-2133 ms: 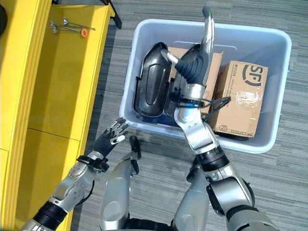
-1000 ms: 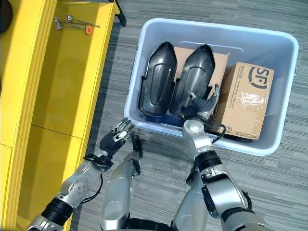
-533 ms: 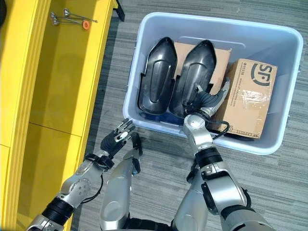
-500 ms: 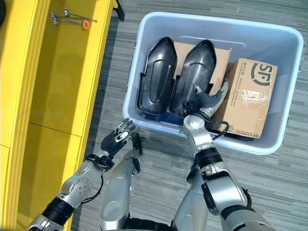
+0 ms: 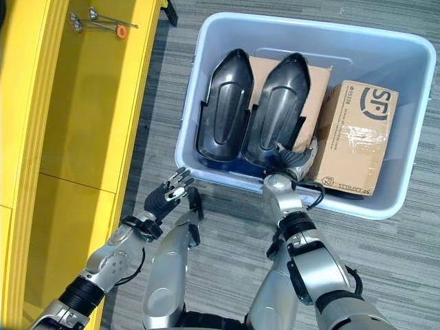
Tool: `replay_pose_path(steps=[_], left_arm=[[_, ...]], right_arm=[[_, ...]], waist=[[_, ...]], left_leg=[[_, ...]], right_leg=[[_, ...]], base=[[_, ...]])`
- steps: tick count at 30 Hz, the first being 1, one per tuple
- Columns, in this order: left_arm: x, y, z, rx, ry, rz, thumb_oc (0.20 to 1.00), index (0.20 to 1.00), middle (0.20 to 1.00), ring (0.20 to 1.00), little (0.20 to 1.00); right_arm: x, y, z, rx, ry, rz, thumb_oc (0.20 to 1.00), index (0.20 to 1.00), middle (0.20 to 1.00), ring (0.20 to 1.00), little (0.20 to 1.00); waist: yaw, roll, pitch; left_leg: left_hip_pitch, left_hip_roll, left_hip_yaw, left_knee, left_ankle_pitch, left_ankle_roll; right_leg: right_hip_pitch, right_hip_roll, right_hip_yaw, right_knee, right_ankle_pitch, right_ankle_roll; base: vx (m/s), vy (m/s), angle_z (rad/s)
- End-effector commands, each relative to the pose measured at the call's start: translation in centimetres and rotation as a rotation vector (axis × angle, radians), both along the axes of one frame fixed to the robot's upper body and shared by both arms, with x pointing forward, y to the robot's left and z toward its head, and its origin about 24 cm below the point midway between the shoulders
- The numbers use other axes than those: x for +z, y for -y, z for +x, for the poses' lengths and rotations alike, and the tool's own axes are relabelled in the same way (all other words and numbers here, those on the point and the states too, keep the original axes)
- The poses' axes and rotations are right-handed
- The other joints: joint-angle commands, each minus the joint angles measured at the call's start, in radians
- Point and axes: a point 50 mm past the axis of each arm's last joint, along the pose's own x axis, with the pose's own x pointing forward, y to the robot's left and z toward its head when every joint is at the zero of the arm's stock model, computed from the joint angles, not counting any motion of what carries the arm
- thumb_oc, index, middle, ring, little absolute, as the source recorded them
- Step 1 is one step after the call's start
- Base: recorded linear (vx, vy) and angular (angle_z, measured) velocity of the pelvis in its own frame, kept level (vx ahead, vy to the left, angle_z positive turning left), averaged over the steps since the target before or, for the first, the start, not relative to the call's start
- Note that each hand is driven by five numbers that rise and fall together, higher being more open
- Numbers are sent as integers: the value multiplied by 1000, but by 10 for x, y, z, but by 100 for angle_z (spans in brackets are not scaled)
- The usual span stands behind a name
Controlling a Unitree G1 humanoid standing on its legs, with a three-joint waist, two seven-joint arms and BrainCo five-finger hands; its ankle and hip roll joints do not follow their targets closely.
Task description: Move parts from the plastic box to the shelf.
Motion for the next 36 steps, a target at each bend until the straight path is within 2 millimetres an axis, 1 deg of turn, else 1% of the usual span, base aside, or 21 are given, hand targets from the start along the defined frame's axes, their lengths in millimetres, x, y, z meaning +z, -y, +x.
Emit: replay_pose_path(steps=[1,4,8,10,12,16,17,18,19,20,21,28,33,36], left_arm=[[14,10,-1,-46,81,-20,1000,1000,1000,1000,1000],[13,10,0,-62,82,-7,1000,1000,1000,1000,1000],[14,8,2,-49,93,0,1000,1000,1000,1000,1000],[16,6,4,-28,92,-24,1000,1000,1000,1000,1000],[17,6,5,-39,98,-12,1000,1000,1000,1000,1000],[17,7,5,-52,102,-7,1000,1000,1000,1000,1000],[13,7,3,-55,87,-11,1000,1000,1000,1000,1000],[13,8,3,-57,89,-11,1000,1000,1000,1000,1000],[16,8,6,-56,99,-11,1000,1000,1000,1000,1000],[12,8,4,-57,84,-12,1000,1000,1000,1000,1000],[11,9,4,-54,78,-17,1000,1000,1000,1000,1000],[13,15,8,-58,84,-31,1000,1000,1000,1000,1000],[14,18,10,-39,77,-54,1000,1000,1000,1000,1000],[15,20,11,-34,80,-78,1000,1000,1000,1000,1000]], right_arm=[[17,4,5,24,25,-94,1000,1000,1000,1000,1000],[6,9,5,7,-51,-64,1000,1000,1000,1000,1000],[-2,16,5,10,-107,-122,1000,1000,1000,1000,1000],[-5,16,4,7,-133,-139,1000,1000,1000,1000,1000],[0,18,6,-8,-134,-212,1000,1000,1000,1000,1000],[-5,22,5,-23,-178,-188,1000,1000,1000,1000,1000],[-13,24,2,-25,-217,-186,1000,1000,1000,1000,1000],[-15,25,2,-27,-231,-197,1000,1000,1000,1000,1000],[-11,27,4,-38,-233,-219,1000,1000,1000,1000,1000],[-16,28,1,-40,-251,-228,1000,1000,1000,1000,1000],[-15,30,2,-47,-264,-255,1000,1000,1000,1000,1000],[-11,34,3,-117,-334,-320,1000,1000,1000,1000,1000],[-14,40,0,-174,-367,-292,1000,1000,1000,1000,1000],[-12,41,0,-199,-374,-291,1000,1000,1000,1000,1000]], waist=[[37,35,-34],[45,35,-34],[49,37,-34],[53,39,-34],[59,40,-34],[67,42,-34],[69,41,-34],[70,42,-34],[73,45,-34],[72,44,-34],[73,45,-34],[84,48,-34],[87,52,-34],[94,57,-34]], left_leg=[[-41,18,-3,65,-76,-14],[-49,19,-7,70,-76,-15],[-58,20,-12,72,-75,-15],[-66,19,-15,73,-73,-14],[-76,19,-20,78,-73,-14],[-79,15,-27,75,-71,-14],[-59,10,-35,82,-95,-27],[-64,10,-37,83,-94,-27],[-97,13,-34,80,-69,-14],[-78,11,-42,91,-94,-27],[-84,9,-44,97,-99,-27],[-149,10,-62,127,-104,-24],[-209,0,-77,151,-110,-18],[-251,-14,-94,168,-118,-12]], right_leg=[[-47,-39,-32,68,25,28],[-49,-42,-38,69,25,28],[-55,-43,-41,74,25,28],[-62,-44,-41,78,24,28],[-69,-46,-43,84,23,27],[-67,-48,-51,83,23,28],[-49,-54,-43,94,0,43],[-52,-54,-43,95,0,43],[-79,-51,-53,88,22,28],[-62,-55,-42,101,0,43],[-68,-56,-40,107,-2,43],[-119,-62,-38,127,-1,42],[-168,-62,-28,145,0,39],[-200,-63,-23,156,1,35]], base=[[0,0,0],[-6,-13,5],[0,0,1],[-6,5,2],[-11,8,9],[13,2,7],[64,33,3],[5,54,3],[7,42,8],[21,46,10],[85,30,10],[19,50,4],[26,99,3],[28,120,2]])
